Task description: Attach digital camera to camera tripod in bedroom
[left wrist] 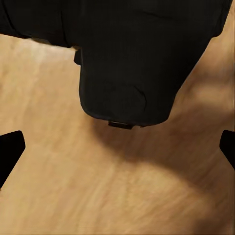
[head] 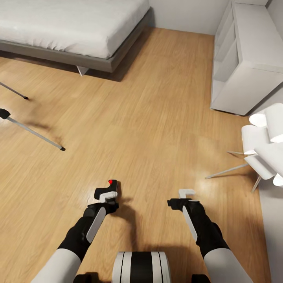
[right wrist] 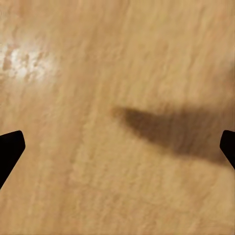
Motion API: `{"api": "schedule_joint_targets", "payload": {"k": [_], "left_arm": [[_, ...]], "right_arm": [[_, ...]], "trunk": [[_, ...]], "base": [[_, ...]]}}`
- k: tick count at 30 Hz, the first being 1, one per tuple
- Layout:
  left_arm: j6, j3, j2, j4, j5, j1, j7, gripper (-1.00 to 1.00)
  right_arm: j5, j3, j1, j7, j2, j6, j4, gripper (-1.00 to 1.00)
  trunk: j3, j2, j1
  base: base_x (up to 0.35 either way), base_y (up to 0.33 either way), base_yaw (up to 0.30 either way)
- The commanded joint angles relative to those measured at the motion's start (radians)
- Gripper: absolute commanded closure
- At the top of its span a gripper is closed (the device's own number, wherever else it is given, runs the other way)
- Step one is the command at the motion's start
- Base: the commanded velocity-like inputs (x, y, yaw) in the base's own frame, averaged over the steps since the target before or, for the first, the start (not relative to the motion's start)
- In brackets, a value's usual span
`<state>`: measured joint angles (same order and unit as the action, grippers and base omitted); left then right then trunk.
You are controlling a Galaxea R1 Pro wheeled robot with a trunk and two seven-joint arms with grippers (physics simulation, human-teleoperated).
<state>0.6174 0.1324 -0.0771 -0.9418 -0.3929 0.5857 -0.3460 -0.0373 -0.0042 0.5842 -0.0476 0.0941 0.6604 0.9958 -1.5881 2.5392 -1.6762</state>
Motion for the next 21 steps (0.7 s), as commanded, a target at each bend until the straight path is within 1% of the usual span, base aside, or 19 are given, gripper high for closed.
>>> {"api": "schedule_joint_targets", "payload": {"k": [1, 7, 21], "left_arm": [[0.002, 0.002, 0.000, -0.006, -0.011, 0.000, -0.009, -1.00], [0.002, 0.003, 0.000, -0.022, -0.011, 0.000, -0.010, -1.00], [0.002, 0.006, 0.002, -0.027, -0.008, 0.000, -0.010, -1.00]], "right_arm": [[-0.003, -0.001, 0.000, -0.001, 0.000, 0.003, -0.002, -1.00], [-0.009, -0.002, 0.000, 0.000, 0.000, -0.008, -0.024, -1.00], [-0.012, -0.002, 0.000, 0.002, 0.000, -0.011, -0.031, -1.00]], "trunk": [[-0.001, 0.000, 0.000], [-0.001, 0.000, 0.000], [-0.001, 0.000, 0.000]], "base": [[0.000, 0.000, 0.000], [0.000, 0.000, 0.000], [0.000, 0.000, 0.000]]}}
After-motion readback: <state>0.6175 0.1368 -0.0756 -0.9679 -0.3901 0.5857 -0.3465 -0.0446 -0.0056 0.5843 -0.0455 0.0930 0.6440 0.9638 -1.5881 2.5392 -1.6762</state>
